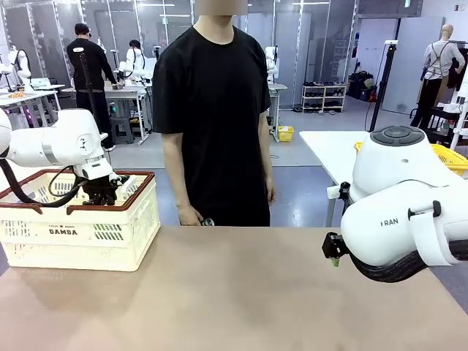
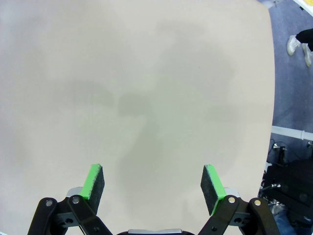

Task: Place the drinks into the Shopping basket.
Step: Pick up one drink and place it into the Shopping basket.

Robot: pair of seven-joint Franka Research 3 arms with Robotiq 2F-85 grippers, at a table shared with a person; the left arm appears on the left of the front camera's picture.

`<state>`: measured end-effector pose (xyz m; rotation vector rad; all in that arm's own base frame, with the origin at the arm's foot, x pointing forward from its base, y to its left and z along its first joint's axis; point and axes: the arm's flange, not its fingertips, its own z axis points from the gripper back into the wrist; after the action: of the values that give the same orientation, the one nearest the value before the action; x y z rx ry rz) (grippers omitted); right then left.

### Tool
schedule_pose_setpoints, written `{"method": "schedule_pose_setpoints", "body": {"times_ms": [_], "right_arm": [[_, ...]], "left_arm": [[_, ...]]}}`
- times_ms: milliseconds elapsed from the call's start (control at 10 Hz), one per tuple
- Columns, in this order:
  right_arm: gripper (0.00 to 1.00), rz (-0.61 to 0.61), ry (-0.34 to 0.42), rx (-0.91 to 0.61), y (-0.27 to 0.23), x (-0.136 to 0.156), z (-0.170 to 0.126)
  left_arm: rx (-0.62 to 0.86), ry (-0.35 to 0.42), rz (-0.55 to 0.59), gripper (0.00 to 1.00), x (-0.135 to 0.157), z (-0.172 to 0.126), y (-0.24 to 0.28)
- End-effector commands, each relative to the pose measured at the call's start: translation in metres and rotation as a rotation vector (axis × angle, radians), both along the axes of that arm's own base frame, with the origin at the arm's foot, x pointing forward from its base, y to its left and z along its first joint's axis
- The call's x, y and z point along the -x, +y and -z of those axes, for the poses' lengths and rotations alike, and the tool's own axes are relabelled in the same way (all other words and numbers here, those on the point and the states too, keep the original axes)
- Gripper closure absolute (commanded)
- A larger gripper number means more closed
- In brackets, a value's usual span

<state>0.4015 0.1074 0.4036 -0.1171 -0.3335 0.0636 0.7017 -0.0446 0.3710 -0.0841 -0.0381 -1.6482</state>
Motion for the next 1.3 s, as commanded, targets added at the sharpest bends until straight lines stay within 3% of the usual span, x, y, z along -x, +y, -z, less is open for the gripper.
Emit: {"method": "schedule_pose_setpoints", "body": {"times_ms": [0, 700, 1200], "right_arm": [[0.00, 0.005, 0.004, -0.005, 0.000, -0.001, 0.001], [0.00, 0.005, 0.004, -0.005, 0.000, -0.001, 0.001], [0.00, 0.005, 0.004, -0.005, 0.000, -0.001, 0.001]], "left_arm": [[0.001, 0.013, 0.003, 0.00, -0.003, 0.001, -0.001], [0.000, 0.006, 0.001, 0.00, 0.000, 0.002, -0.001], [0.014, -0.118, -0.033, 0.00, 0.066, -0.084, 0.020]]}}
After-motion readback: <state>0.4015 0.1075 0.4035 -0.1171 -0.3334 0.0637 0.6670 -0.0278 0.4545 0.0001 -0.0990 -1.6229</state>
